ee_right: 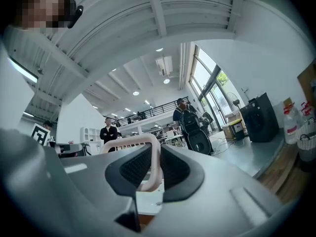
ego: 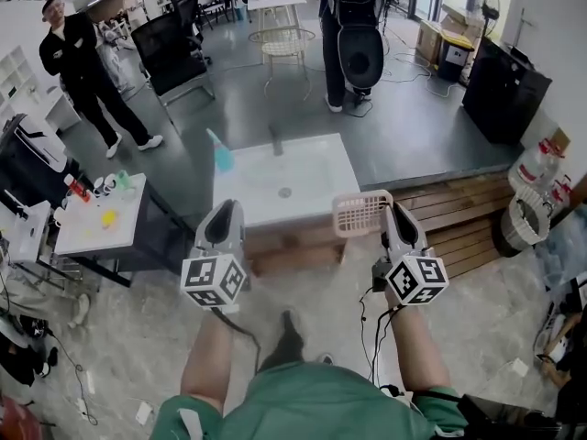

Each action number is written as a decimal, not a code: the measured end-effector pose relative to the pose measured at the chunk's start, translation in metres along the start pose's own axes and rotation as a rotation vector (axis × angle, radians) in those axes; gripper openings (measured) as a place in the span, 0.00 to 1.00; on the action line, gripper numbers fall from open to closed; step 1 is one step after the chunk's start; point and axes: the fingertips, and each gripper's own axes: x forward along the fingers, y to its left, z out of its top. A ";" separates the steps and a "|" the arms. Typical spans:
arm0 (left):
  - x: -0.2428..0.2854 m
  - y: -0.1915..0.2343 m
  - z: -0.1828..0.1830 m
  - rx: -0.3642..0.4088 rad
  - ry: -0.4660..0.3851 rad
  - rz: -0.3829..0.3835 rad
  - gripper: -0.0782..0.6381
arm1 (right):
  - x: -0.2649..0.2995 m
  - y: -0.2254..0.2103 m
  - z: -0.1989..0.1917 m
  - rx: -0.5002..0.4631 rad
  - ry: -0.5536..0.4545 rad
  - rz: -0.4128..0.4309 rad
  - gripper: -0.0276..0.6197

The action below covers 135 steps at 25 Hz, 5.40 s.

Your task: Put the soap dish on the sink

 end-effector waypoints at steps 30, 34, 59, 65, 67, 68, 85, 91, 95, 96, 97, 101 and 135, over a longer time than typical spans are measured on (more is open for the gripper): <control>0.306 0.163 -0.047 -0.109 0.024 -0.129 0.17 | 0.312 -0.066 -0.045 -0.032 0.082 -0.145 0.13; 0.341 0.156 -0.063 -0.112 0.049 -0.123 0.17 | 0.338 -0.099 -0.055 -0.014 0.102 -0.142 0.13; 0.514 0.063 -0.150 -0.106 0.196 0.015 0.16 | 0.473 -0.315 -0.138 0.174 0.368 -0.048 0.13; 0.531 0.079 -0.183 -0.126 0.252 0.029 0.16 | 0.486 -0.328 -0.194 0.180 0.484 -0.070 0.13; 0.534 0.088 -0.201 -0.138 0.284 0.030 0.16 | 0.489 -0.329 -0.215 0.185 0.513 -0.087 0.13; 0.535 0.092 -0.211 -0.145 0.301 0.028 0.16 | 0.489 -0.330 -0.225 0.187 0.527 -0.096 0.13; 0.565 0.079 -0.361 -0.139 0.561 -0.111 0.16 | 0.482 -0.350 -0.362 0.208 0.759 -0.214 0.13; 0.566 0.083 -0.389 -0.139 0.617 -0.117 0.16 | 0.482 -0.356 -0.387 0.196 0.824 -0.232 0.13; 0.564 0.086 -0.393 -0.151 0.622 -0.113 0.16 | 0.480 -0.360 -0.398 0.184 0.855 -0.246 0.13; 0.563 0.087 -0.393 -0.154 0.623 -0.112 0.16 | 0.480 -0.360 -0.399 0.182 0.860 -0.248 0.13; 0.563 0.087 -0.394 -0.156 0.625 -0.111 0.16 | 0.481 -0.360 -0.401 0.178 0.865 -0.249 0.13; 0.563 0.089 -0.392 -0.158 0.626 -0.107 0.16 | 0.481 -0.361 -0.404 0.155 0.885 -0.255 0.13; 0.573 0.095 -0.234 -0.104 0.351 -0.095 0.16 | 0.555 -0.243 -0.151 -0.164 0.324 -0.049 0.11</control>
